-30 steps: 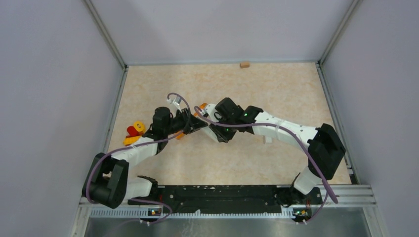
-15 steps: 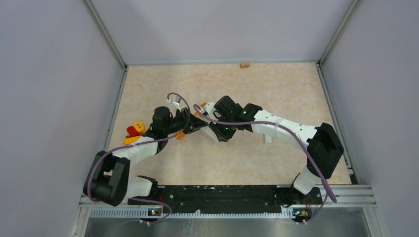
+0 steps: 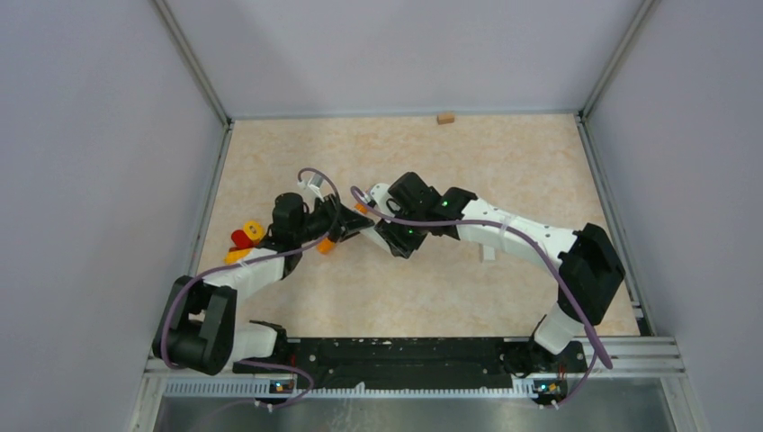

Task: Load the batteries into the remote control

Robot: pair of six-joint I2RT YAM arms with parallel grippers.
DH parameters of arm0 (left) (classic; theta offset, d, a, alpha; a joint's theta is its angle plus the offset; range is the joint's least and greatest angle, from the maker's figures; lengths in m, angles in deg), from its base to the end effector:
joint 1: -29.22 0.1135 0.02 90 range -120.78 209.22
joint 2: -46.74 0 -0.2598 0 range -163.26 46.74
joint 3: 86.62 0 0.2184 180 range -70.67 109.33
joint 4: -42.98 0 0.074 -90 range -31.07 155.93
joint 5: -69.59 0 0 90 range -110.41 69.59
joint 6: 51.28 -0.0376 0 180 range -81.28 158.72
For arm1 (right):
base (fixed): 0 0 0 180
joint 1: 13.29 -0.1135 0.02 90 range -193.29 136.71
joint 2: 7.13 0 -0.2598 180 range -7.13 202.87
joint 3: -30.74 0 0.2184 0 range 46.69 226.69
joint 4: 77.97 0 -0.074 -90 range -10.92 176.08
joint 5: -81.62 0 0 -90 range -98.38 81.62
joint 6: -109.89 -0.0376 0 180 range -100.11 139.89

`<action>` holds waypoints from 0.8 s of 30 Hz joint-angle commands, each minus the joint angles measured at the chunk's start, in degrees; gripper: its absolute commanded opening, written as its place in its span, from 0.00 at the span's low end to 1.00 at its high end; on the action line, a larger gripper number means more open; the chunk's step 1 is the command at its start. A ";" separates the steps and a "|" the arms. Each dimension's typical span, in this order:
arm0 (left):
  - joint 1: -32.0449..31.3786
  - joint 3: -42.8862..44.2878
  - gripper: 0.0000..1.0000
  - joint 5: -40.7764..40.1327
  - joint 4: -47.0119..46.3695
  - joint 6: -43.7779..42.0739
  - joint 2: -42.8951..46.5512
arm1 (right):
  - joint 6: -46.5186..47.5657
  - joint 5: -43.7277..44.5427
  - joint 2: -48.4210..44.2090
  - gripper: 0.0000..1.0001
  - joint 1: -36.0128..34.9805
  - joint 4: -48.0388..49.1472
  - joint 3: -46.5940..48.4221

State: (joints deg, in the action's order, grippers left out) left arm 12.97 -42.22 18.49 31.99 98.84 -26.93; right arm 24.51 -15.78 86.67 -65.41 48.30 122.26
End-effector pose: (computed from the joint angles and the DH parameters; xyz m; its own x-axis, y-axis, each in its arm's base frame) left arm 0.2195 -0.0886 0.2236 -0.8352 -0.4594 -0.3023 0.1326 0.3652 -0.9214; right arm 0.1912 0.2537 0.2718 -0.4408 -0.6968 -0.5658 -0.8653 0.4976 0.0614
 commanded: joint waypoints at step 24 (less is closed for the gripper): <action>7.38 0.44 0.00 8.30 -4.54 4.51 3.69 | -14.15 -14.46 -14.39 0.83 5.27 13.30 -6.89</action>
State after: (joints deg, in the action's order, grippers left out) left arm 19.27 -42.22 24.57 30.89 101.97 -25.90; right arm 16.82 -21.96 80.31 -62.48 52.98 119.59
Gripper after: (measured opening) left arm 0.287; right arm 0.829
